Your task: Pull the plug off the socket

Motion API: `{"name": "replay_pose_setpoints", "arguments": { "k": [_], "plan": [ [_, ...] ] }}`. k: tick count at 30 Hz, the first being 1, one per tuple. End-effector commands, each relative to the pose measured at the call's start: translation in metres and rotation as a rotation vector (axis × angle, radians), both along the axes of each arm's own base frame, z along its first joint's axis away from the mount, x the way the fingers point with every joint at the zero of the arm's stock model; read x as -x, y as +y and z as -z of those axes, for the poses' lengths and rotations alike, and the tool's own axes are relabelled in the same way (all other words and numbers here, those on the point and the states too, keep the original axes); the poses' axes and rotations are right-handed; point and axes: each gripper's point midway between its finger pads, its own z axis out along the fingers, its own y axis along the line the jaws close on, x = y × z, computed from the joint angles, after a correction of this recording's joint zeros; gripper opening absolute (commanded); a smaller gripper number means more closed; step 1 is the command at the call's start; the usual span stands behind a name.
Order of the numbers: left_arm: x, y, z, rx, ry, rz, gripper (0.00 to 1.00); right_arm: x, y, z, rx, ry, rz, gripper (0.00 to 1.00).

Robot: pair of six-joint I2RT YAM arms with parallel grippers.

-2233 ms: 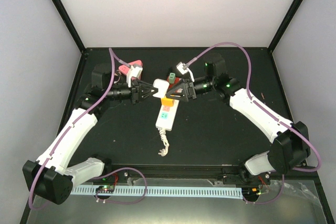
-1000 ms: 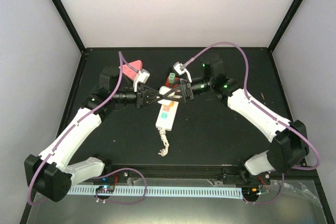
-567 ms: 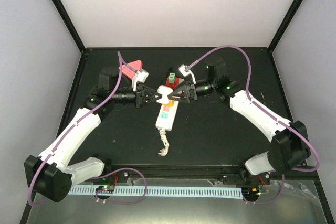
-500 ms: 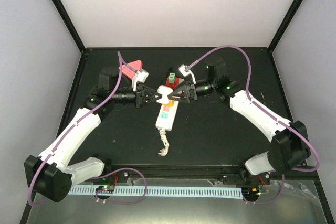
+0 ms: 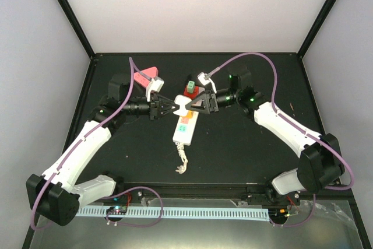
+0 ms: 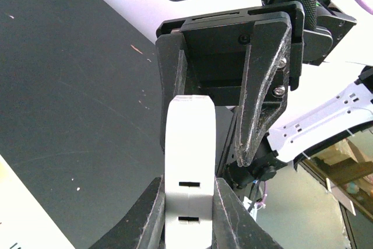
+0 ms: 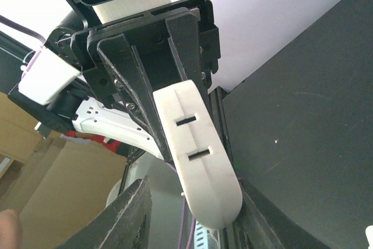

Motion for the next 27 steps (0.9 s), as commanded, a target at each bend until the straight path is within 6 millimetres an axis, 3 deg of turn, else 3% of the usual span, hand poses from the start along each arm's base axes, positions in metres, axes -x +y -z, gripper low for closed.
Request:
{"name": "replay_pose_setpoints", "arguments": {
  "k": [1, 8, 11, 17, 23, 27],
  "plan": [
    [-0.022, 0.005, 0.019, -0.05, 0.03, -0.094, 0.02, 0.056, 0.005, -0.048, -0.141, -0.109, -0.233, 0.39],
    [-0.024, 0.005, 0.029, -0.061, 0.053, -0.098, 0.02, 0.062, 0.004, -0.063, -0.169, -0.129, -0.254, 0.39],
    [-0.018, 0.003, 0.027, -0.039, 0.054, -0.069, 0.01, 0.058, 0.007, -0.065, -0.163, -0.141, -0.233, 0.45],
    [0.0, -0.001, 0.013, 0.027, 0.03, 0.01, 0.02, 0.03, 0.013, -0.051, -0.081, -0.213, -0.092, 0.7],
    [0.013, 0.002, 0.015, 0.017, -0.021, 0.044, 0.02, -0.003, 0.002, -0.046, -0.059, -0.196, 0.006, 0.8],
    [0.009, 0.009, 0.027, -0.044, -0.053, 0.012, 0.02, -0.033, -0.014, -0.047, -0.045, -0.231, 0.11, 0.85]
  ]
}}
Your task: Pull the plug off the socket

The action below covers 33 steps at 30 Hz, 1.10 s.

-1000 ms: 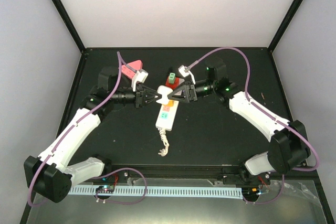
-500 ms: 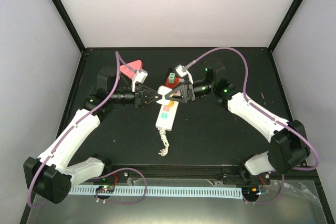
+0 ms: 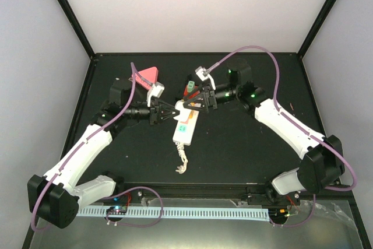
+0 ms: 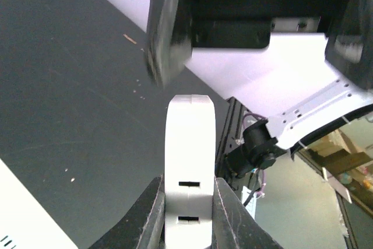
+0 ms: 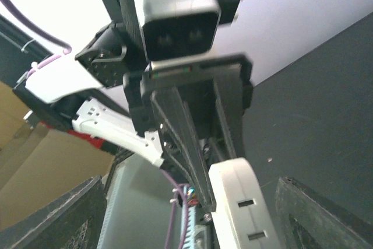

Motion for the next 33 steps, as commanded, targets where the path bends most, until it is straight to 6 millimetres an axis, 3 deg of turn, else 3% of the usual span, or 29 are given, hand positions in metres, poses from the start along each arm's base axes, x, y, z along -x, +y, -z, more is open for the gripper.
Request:
{"name": "replay_pose_setpoints", "arguments": {
  "k": [1, 6, 12, 17, 23, 27, 33],
  "plan": [
    [-0.008, 0.012, 0.013, -0.074, -0.053, -0.054, 0.02, -0.032, -0.019, -0.021, -0.026, -0.123, 0.119, 0.86],
    [-0.032, 0.037, 0.021, -0.159, -0.077, -0.171, 0.02, -0.064, -0.046, -0.023, 0.035, -0.24, 0.243, 1.0],
    [-0.072, 0.081, 0.023, -0.315, -0.124, -0.372, 0.02, -0.094, -0.077, -0.019, 0.171, -0.441, 0.44, 1.0],
    [-0.097, 0.119, 0.023, -0.387, -0.177, -0.538, 0.02, -0.115, -0.107, -0.009, 0.254, -0.49, 0.666, 1.0],
    [-0.113, 0.15, 0.037, -0.473, -0.23, -0.589, 0.02, -0.118, -0.118, 0.01, 0.279, -0.425, 0.644, 1.0],
    [-0.125, 0.172, 0.058, -0.544, -0.169, -0.578, 0.02, -0.109, -0.113, 0.026, 0.277, -0.344, 0.543, 1.0],
    [-0.145, 0.21, 0.095, -0.569, -0.054, -0.59, 0.02, -0.1, -0.117, 0.047, 0.279, -0.309, 0.531, 1.0]
  ]
}}
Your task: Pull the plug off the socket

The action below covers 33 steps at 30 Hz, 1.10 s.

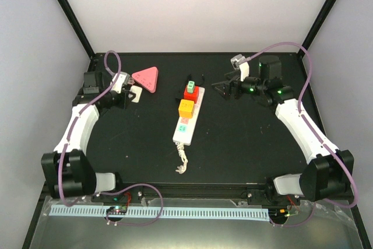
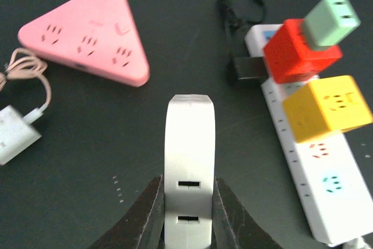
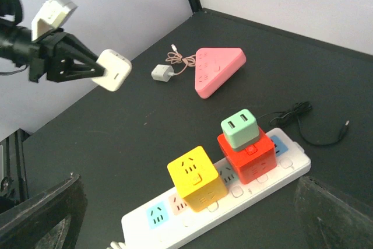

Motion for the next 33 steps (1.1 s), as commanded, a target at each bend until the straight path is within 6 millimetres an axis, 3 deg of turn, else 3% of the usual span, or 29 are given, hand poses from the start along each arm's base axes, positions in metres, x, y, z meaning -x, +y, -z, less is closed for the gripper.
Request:
{"name": "replay_pose_setpoints", "arguments": {
  "k": [1, 11, 16, 26, 28, 33],
  "plan": [
    [-0.016, 0.026, 0.011, -0.014, 0.024, 0.001, 0.02, 0.011, -0.002, 0.01, -0.013, 0.013, -0.033, 1.0],
    [-0.043, 0.078, 0.074, 0.097, 0.215, -0.11, 0.01, 0.018, 0.004, 0.025, -0.044, 0.065, -0.088, 1.0],
    [-0.047, 0.097, 0.098, 0.12, 0.289, -0.146, 0.02, 0.016, 0.005, 0.03, -0.04, 0.078, -0.091, 1.0],
    [-0.037, 0.091, 0.124, 0.173, 0.371, -0.095, 0.09, 0.016, 0.012, 0.04, -0.066, 0.133, -0.141, 1.0],
    [-0.038, 0.094, 0.129, 0.162, 0.386, -0.114, 0.13, 0.017, 0.013, 0.042, -0.065, 0.139, -0.152, 1.0],
    [-0.038, 0.101, 0.134, 0.132, 0.394, -0.155, 0.41, 0.02, 0.014, 0.046, -0.06, 0.127, -0.173, 1.0]
  ]
}}
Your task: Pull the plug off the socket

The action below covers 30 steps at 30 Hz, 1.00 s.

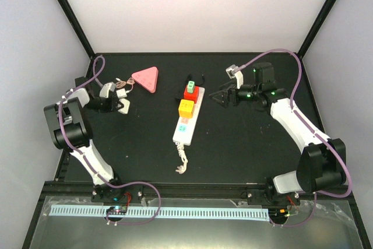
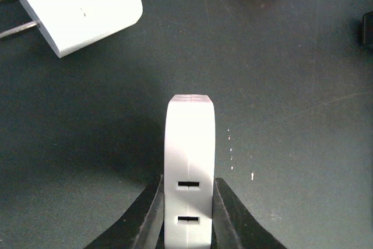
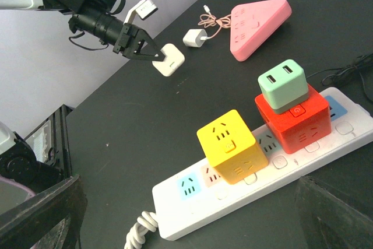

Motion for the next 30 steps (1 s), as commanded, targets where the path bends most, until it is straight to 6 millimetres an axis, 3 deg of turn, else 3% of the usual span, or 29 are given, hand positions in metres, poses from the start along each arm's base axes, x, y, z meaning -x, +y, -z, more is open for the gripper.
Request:
{"name": "replay_pose_setpoints", "arguments": {
  "k": [1, 5, 9, 14, 18, 22, 27, 28, 30],
  "plan": [
    [-0.007, 0.007, -0.005, -0.031, -0.017, -0.01, 0.46, 0.002, 0.001, -0.002, -0.014, -0.04, -0.039, 1.0],
    [-0.008, 0.008, -0.01, -0.048, -0.028, -0.009, 0.63, 0.0, 0.0, 0.005, 0.005, -0.047, -0.035, 1.0],
    [-0.01, 0.002, -0.029, -0.074, -0.076, 0.019, 0.7, -0.004, -0.001, 0.013, 0.031, -0.056, -0.026, 1.0],
    [-0.009, -0.024, -0.063, -0.152, -0.173, 0.097, 0.77, -0.008, -0.004, 0.019, 0.057, -0.063, -0.008, 1.0],
    [-0.006, -0.056, -0.092, -0.206, -0.274, 0.199, 0.84, -0.007, -0.005, 0.02, 0.063, -0.077, -0.009, 1.0],
    [0.007, -0.104, -0.116, -0.228, -0.354, 0.368, 0.89, -0.007, -0.005, 0.023, 0.069, -0.076, -0.008, 1.0],
    [0.027, -0.16, -0.126, -0.257, -0.412, 0.525, 0.9, -0.008, -0.006, 0.027, 0.076, -0.067, 0.003, 1.0],
    [0.03, -0.169, -0.127, -0.256, -0.414, 0.536, 0.97, -0.009, -0.007, 0.028, 0.078, -0.067, 0.005, 1.0],
    [0.032, -0.184, -0.129, -0.253, -0.417, 0.526, 0.99, -0.009, -0.007, 0.029, 0.082, -0.068, 0.009, 1.0]
  ]
}}
